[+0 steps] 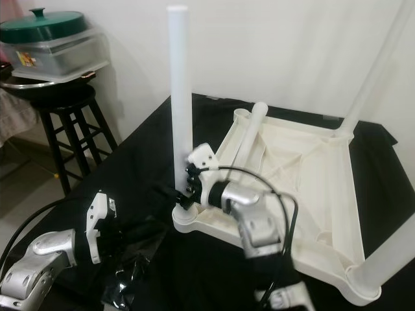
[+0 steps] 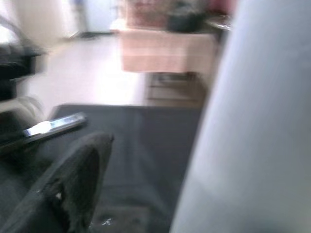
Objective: Building children table
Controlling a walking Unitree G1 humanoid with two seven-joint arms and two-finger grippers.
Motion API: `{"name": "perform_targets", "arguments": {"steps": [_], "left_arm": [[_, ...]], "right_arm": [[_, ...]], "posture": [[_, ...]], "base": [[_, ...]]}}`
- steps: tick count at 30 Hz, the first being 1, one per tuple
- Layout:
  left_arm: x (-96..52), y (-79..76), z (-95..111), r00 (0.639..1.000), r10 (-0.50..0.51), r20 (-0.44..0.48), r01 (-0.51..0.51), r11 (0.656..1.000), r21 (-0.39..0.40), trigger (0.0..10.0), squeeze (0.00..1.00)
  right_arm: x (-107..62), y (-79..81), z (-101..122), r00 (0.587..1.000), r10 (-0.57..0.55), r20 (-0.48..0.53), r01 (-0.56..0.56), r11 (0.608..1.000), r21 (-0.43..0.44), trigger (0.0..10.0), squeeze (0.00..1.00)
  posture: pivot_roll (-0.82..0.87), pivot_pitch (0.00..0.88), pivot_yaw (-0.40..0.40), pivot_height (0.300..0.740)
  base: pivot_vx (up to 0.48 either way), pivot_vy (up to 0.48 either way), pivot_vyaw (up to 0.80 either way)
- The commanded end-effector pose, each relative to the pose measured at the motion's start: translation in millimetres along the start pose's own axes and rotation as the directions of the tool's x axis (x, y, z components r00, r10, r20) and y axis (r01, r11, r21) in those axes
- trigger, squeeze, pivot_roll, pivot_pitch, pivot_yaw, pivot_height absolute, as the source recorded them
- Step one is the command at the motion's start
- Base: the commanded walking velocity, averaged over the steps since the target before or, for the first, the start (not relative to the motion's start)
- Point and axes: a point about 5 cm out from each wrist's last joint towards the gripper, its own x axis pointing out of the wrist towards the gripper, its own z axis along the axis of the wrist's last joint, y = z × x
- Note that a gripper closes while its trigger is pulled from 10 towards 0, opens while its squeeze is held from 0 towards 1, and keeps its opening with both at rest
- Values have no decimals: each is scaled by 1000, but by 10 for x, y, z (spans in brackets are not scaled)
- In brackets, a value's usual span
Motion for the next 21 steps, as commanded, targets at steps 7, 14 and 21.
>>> {"name": "perform_targets", "arguments": {"steps": [7, 14, 21], "left_arm": [[49, -14, -19, 1000, -3, -7, 3, 1000, -3, 10000, 0], [44, -40, -33, 1000, -1, -4, 1, 1000, -4, 10000, 0], [21, -60, -47, 1000, 0, -1, 0, 1000, -9, 10000, 0]], "right_arm": [[59, -388, -19, 998, 55, -23, -53, 996, 68, 10000, 0], [63, -427, 18, 983, 181, 40, -185, 973, 134, 0, 0], [20, -409, -46, 984, 158, 86, -167, 979, 112, 0, 0]], "posture": [[-34, 0, -41, 740], [-27, 0, -50, 740], [-38, 0, -48, 740]], "base": [[0, 0, 0], [0, 0, 0], [0, 0, 0]]}}
